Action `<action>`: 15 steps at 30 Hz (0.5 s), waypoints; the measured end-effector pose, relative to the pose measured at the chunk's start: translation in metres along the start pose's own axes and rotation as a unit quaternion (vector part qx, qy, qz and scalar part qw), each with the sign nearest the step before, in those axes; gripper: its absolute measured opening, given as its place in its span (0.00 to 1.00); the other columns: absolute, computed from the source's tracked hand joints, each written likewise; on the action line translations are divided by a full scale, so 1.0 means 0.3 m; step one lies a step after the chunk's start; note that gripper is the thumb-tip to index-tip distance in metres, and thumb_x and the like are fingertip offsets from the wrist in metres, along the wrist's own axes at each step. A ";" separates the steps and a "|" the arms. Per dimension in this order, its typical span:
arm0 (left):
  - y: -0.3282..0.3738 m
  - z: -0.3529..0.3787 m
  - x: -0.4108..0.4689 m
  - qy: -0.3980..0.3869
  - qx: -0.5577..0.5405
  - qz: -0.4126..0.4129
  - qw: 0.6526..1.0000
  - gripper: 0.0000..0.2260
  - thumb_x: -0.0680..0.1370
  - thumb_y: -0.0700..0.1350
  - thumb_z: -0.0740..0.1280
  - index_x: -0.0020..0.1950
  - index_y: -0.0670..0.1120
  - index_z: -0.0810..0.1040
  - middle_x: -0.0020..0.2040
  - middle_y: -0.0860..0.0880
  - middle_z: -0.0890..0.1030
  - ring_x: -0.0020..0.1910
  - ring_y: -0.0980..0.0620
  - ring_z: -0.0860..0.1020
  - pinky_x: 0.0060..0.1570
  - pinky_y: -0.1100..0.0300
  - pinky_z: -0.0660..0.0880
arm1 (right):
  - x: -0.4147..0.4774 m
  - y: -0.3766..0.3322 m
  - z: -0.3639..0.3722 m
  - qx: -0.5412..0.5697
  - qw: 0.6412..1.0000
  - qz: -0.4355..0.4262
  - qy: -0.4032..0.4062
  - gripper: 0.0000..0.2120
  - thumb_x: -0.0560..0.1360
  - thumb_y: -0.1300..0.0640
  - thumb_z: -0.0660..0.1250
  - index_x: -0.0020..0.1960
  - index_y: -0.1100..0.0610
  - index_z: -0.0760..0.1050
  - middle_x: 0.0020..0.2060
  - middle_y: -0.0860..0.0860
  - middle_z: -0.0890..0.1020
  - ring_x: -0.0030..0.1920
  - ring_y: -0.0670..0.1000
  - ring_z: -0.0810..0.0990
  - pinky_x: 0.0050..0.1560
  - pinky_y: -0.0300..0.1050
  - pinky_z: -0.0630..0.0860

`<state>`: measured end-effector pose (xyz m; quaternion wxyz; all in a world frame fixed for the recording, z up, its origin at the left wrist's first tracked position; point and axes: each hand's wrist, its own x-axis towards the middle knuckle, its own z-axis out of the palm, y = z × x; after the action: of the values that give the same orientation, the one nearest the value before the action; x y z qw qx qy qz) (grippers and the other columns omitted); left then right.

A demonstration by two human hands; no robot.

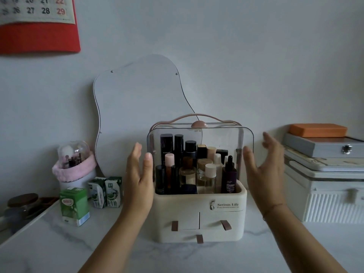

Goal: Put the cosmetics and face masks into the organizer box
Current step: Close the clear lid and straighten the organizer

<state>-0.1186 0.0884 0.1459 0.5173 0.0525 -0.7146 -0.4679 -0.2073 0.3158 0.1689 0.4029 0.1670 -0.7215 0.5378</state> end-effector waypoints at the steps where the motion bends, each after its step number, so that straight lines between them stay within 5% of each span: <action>1: 0.012 0.005 -0.001 -0.014 -0.010 -0.005 1.000 0.28 0.77 0.61 0.52 0.74 0.49 0.62 0.72 0.55 0.66 0.70 0.60 0.64 0.66 0.70 0.59 | -0.001 0.004 0.002 0.018 0.998 0.028 -0.049 0.26 0.77 0.48 0.62 0.72 0.55 0.62 0.67 0.51 0.71 0.67 0.49 0.69 0.68 0.53 0.67; 5: 0.014 0.003 -0.040 -0.031 -0.007 -0.013 0.999 0.27 0.78 0.62 0.50 0.73 0.51 0.65 0.70 0.55 0.69 0.70 0.61 0.65 0.68 0.65 0.60 | -0.053 0.040 -0.010 0.058 0.992 0.037 -0.111 0.25 0.76 0.43 0.59 0.71 0.49 0.63 0.63 0.41 0.72 0.64 0.42 0.71 0.62 0.44 0.69; 10: -0.044 0.000 -0.139 -0.040 -0.005 -0.042 0.998 0.26 0.78 0.61 0.51 0.73 0.51 0.63 0.69 0.57 0.69 0.65 0.66 0.67 0.56 0.80 0.60 | -0.171 0.112 -0.023 0.049 0.988 0.070 -0.130 0.22 0.75 0.43 0.61 0.67 0.39 0.61 0.58 0.33 0.72 0.61 0.41 0.71 0.60 0.44 0.72; 15: -0.129 0.026 -0.192 -0.085 0.051 -0.084 0.992 0.28 0.78 0.61 0.50 0.75 0.52 0.58 0.74 0.54 0.63 0.70 0.59 0.61 0.70 0.58 0.59 | -0.246 0.164 0.000 0.022 0.976 0.108 -0.187 0.29 0.76 0.48 0.63 0.74 0.48 0.58 0.71 0.47 0.69 0.69 0.49 0.68 0.67 0.48 0.67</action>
<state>-0.1141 0.1038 0.0780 0.4104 0.0988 -0.7717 -0.4758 -0.1947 0.3197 0.0813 0.1961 0.1942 -0.7862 0.5530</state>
